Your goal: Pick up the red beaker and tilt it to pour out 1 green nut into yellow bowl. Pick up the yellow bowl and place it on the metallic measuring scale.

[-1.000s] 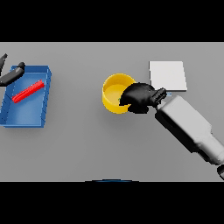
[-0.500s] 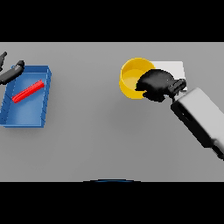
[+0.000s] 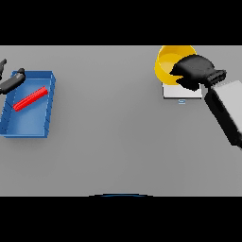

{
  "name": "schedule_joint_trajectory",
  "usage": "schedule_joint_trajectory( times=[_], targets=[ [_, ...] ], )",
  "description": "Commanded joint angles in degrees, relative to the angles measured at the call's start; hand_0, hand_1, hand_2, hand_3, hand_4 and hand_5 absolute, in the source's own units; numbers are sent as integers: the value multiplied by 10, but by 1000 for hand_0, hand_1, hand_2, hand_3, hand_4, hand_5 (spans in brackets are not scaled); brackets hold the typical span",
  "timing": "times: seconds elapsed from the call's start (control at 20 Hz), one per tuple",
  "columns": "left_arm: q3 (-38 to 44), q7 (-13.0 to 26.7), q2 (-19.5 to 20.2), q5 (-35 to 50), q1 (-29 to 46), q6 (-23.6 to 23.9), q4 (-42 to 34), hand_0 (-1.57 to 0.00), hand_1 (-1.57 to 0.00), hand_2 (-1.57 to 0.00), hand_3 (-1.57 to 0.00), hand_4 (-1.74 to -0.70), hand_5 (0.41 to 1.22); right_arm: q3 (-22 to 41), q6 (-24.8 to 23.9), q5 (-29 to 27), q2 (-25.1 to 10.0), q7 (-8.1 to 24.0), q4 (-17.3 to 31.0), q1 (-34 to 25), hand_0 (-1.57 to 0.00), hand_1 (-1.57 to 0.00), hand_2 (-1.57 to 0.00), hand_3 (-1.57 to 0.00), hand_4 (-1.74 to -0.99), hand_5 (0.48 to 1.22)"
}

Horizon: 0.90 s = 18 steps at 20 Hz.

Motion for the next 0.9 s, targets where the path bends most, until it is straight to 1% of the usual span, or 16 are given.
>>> schedule_joint_trajectory(
  times=[0.0, 0.05, 0.1, 0.2, 0.25, 0.3, 0.4, 0.55, 0.6, 0.65, 0.7, 0.85],
  targets=[
    [2, 5, 3, 2, -2, -1, -4, 1, 1, 1, 1, -853, 761, -3, -9, 1, 4, 4, 21, -3, -1569, -1571, -1551, -1154, -1741, 1221],
    [4, 9, 3, 6, -2, -4, -3, 1, 1, 1, 1, -857, 762, -8, -14, 0, 3, -4, 44, -11, -1569, -1571, -1533, -1165, -1741, 1221],
    [3, 18, 1, 8, -1, -4, -7, 1, 1, 1, 1, -858, 768, -11, -22, 0, 5, -2, 60, -13, -1570, -1571, -1533, -1159, -1741, 1221],
    [4, 25, 2, 7, -2, -2, -9, 1, 1, 1, 1, -865, 779, -11, -37, 2, 13, -10, 95, -15, -1570, -1571, -1500, -1181, -1741, 1221],
    [-2, 28, -4, 1, -11, 0, 5, 1, 1, 1, 1, -863, 784, -14, -47, 2, 17, -18, 114, -18, -1570, -1571, -1475, -1206, -1741, 1221],
    [-4, 28, -7, -2, -17, 1, 10, 1, 1, 1, 1, -864, 789, -14, -57, 5, 22, -18, 133, -22, -1570, -1571, -1450, -1240, -1741, 1221],
    [-6, 24, -4, -5, -13, 1, 5, 1, 1, 1, 1, -858, 802, -16, -67, 6, 27, -27, 161, -28, -1571, -1571, -1413, -1317, -1741, 1221],
    [-4, 25, 1, -4, -9, 0, 0, 1, 1, 1, 1, -858, 809, -17, -71, 5, 30, -34, 191, -30, -1571, -1571, -1386, -1374, -1741, 1221],
    [-6, 27, -2, -8, -9, 1, 7, 1, 1, 1, 1, -854, 807, -17, -76, 5, 38, -28, 197, -30, -1571, -1571, -1382, -1384, -1741, 1221],
    [-7, 28, -3, -7, -11, 1, 4, 1, 1, 1, 1, -851, 802, -17, -78, 5, 36, -40, 203, -31, -1571, -1571, -1380, -1392, -1741, 1221],
    [-5, 22, -2, -3, -6, 0, -3, 1, 1, 1, 1, -849, 799, -17, -80, 6, 37, -37, 212, -33, -1571, -1571, -1382, -1402, -1741, 1221],
    [-6, 24, -2, -1, -3, -3, -5, 1, 1, 1, 1, -844, 783, -16, -81, 6, 40, -38, 228, -37, -1571, -1571, -1374, -1448, -1741, 1221]
  ],
)
